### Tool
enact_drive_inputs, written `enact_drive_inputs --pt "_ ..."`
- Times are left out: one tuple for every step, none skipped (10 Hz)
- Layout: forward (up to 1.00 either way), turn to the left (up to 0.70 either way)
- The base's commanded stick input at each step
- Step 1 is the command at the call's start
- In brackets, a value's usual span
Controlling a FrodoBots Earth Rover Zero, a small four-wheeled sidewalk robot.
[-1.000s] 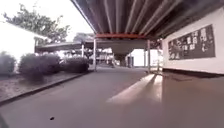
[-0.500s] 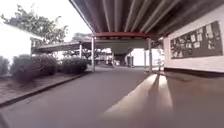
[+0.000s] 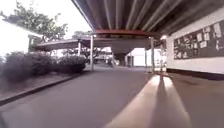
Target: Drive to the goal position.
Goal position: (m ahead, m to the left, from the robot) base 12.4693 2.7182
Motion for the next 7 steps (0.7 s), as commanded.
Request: enact_drive_inputs --pt "0.7 0.0" --pt "0.7 0.0" --pt "0.7 0.0" --pt "0.7 0.0" --pt "0.7 0.0" --pt "0.7 0.0" --pt "0.7 0.0"
